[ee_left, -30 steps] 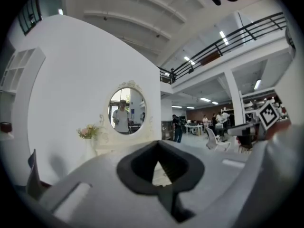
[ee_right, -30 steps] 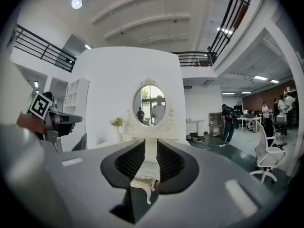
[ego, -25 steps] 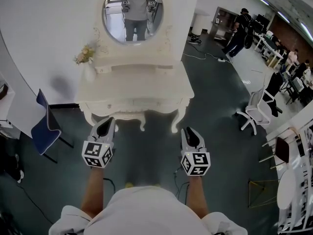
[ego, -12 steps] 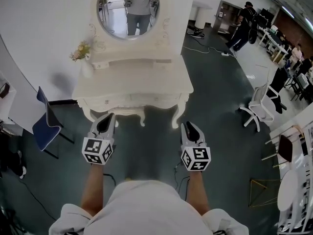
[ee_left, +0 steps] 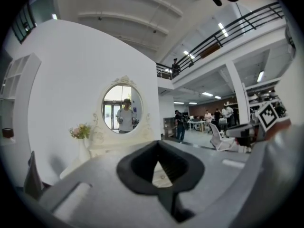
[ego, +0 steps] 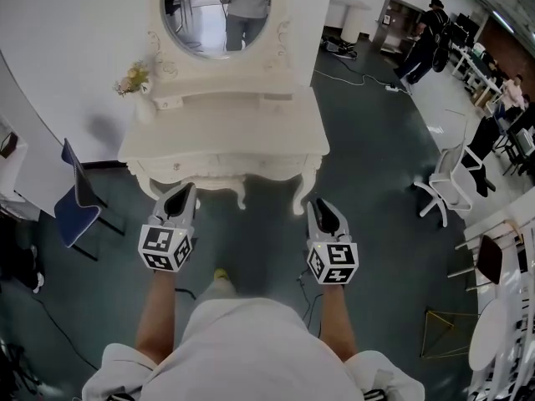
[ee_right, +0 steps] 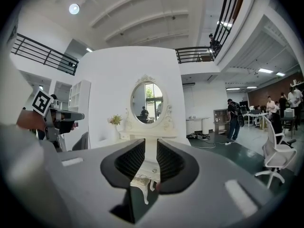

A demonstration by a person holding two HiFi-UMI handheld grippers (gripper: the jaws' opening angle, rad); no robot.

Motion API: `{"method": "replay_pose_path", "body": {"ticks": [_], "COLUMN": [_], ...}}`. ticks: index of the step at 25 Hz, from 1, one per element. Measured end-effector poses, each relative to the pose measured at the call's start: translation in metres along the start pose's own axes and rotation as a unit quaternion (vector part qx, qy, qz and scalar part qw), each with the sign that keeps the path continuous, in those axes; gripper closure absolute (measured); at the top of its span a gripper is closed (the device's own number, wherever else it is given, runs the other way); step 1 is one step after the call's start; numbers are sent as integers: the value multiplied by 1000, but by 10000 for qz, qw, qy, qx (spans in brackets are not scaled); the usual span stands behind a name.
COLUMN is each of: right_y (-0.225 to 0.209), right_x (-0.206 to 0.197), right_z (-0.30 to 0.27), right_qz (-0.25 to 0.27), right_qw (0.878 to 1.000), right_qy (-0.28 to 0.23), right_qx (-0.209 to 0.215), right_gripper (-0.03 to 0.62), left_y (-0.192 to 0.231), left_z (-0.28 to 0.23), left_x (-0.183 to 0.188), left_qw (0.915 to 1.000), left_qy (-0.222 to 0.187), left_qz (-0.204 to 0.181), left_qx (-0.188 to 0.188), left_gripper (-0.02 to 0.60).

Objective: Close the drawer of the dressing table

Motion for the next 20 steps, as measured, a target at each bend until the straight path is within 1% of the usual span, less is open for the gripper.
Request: {"method": "replay_pose_path", "body": {"ticks": [4, 8, 14, 20], "right_y": [-13, -31, -58, -85], "right_x": [-1, -4, -2, 13], "right_z": [-20, -47, -103, -165], "right_qz": [-9, -38, -104, -115], "right_qw": [10000, 10000, 9997, 9991], "right_qy": [9, 46, 115, 157], "right_qx": [1, -57, -188, -388], "right_gripper": [531, 531, 531, 531], "left_y": [4, 11, 32, 61], "left_z": [-23, -57, -121, -194], "left_x": [-4, -9, -13, -9], "left_qw": [10000, 10000, 9997, 9991], "left_qy": [18, 21, 65, 141], "left_qz": [44, 53, 67, 68], "left_qx": [0, -60, -207, -386], "left_gripper": [583, 583, 583, 583]}}
Point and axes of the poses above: the fingertips, and each gripper's own axes: z backward along the fingers, y to its left, x out of its top, the point moved 1 cm from there along z, backward along the fingers, and after that the axes turned 14 degrees about x, right-handed, at the moved point
